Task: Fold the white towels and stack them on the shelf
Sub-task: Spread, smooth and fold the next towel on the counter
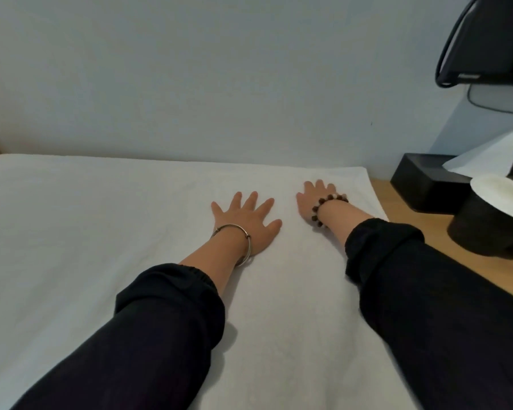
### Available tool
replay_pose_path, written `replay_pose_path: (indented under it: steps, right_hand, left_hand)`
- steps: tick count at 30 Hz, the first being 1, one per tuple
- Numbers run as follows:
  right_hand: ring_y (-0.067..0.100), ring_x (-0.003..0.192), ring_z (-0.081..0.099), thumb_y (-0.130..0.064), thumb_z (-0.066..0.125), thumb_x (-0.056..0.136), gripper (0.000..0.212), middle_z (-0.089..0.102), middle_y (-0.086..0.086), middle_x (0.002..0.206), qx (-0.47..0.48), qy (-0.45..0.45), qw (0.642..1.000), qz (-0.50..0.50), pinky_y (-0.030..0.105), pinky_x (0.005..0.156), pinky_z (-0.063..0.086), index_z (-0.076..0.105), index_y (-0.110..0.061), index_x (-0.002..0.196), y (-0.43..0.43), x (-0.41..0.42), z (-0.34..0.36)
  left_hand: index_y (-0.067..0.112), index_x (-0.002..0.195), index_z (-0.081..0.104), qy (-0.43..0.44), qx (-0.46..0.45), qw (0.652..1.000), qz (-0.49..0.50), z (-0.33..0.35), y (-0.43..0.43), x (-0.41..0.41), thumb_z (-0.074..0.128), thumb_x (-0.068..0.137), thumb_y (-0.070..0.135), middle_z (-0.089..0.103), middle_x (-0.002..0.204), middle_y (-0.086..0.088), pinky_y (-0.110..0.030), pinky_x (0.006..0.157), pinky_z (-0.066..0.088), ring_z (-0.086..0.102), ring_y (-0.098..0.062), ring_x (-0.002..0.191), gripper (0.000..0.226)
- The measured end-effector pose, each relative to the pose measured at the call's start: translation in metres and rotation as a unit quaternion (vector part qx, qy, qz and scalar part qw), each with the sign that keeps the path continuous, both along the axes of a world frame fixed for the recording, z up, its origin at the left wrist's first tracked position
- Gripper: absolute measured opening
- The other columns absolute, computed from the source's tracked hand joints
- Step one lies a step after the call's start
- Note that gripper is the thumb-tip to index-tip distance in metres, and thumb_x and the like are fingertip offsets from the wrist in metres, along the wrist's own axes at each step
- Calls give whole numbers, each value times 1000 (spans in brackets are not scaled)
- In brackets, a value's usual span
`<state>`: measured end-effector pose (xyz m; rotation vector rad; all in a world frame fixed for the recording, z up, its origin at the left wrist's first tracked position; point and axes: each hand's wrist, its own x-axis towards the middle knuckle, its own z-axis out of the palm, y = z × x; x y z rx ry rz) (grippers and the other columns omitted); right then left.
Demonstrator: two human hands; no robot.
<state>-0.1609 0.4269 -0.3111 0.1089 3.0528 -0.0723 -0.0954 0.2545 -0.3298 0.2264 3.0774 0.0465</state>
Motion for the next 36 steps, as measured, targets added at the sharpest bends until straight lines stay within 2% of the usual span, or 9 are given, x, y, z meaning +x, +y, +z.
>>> replay_pose_path:
  steps: [3, 7, 9, 13, 19, 25, 29, 34, 36]
  right_hand:
    - [23, 147, 3, -48, 13, 100, 59, -2, 0, 161, -21, -2, 1000, -3, 51, 117, 6, 7, -23, 153, 32, 17, -7]
    - [27, 147, -4, -46, 11, 100, 62, -8, 5, 161, 29, -28, 989, -139, 54, 117, 1, -1, -16, 153, 62, 19, 6]
    - [27, 147, -8, -49, 13, 100, 65, -12, 6, 160, 37, -11, 992, -117, 54, 116, -2, -6, -16, 152, 38, 25, 6]
    - [21, 147, -6, -55, 11, 97, 63, -11, -3, 160, -23, -18, 1000, -6, 54, 115, -2, -1, -29, 153, 4, 51, -15]
    - [22, 147, -2, -50, 12, 99, 62, -6, 1, 161, -34, -2, 994, -106, 52, 117, 0, 2, -23, 153, 45, 62, -8]
    - [25, 147, 4, -45, 19, 101, 61, -2, 6, 161, -39, 22, 997, -60, 51, 116, 9, 6, -16, 153, 21, 98, 1]
    - [31, 140, 18, -42, 21, 99, 56, 16, 11, 154, -32, -43, 998, 12, 55, 111, 23, 21, -13, 147, 5, 135, 7]
    - [23, 147, -3, -53, 13, 99, 61, -7, 1, 161, -17, -22, 998, 52, 53, 116, 3, 3, -26, 153, 11, 179, -11]
    - [21, 147, -5, -54, 10, 98, 61, -9, -2, 161, -22, -14, 998, 55, 52, 116, 0, 1, -29, 152, 30, 188, -13]
  left_hand:
    - [44, 147, -2, -1, -1, 1000, 0, 1, 0, 1, 10, 89, 66, -6, 159, 11, -64, 109, 0, -8, -22, 146, 63]
    - [44, 148, -1, -2, 0, 1000, -1, 2, 0, 1, 11, 90, 65, -5, 159, 10, -64, 110, 0, -7, -22, 146, 63]
    - [44, 148, -1, -4, -3, 1000, -1, 1, 0, 1, 12, 90, 66, -5, 159, 10, -63, 110, 0, -7, -21, 146, 63]
    - [43, 148, -1, -5, -4, 1000, 1, -1, -2, -3, 11, 89, 67, -5, 159, 11, -62, 110, 1, -6, -21, 146, 65]
    - [36, 149, 11, -1, 17, 1000, 3, 11, -1, 7, 17, 94, 56, 4, 159, 8, -62, 111, 4, 0, -21, 147, 59]
    - [15, 129, 43, -21, 21, 1000, 0, 25, 6, 47, 29, 98, 32, 40, 137, -4, -58, 104, 27, 29, -27, 133, 38]
    - [10, 133, 42, -69, 20, 997, -24, 26, 16, 78, 30, 99, 33, 37, 140, -9, -54, 109, 25, 27, -33, 135, 42]
    - [26, 151, 9, -40, 20, 999, -15, 6, 16, 117, 18, 97, 50, 2, 159, 8, -65, 109, 5, -2, -21, 146, 59]
    - [29, 151, 6, 2, 20, 999, -29, 1, 12, 124, 15, 96, 51, 0, 160, 9, -64, 109, 3, -2, -19, 146, 59]
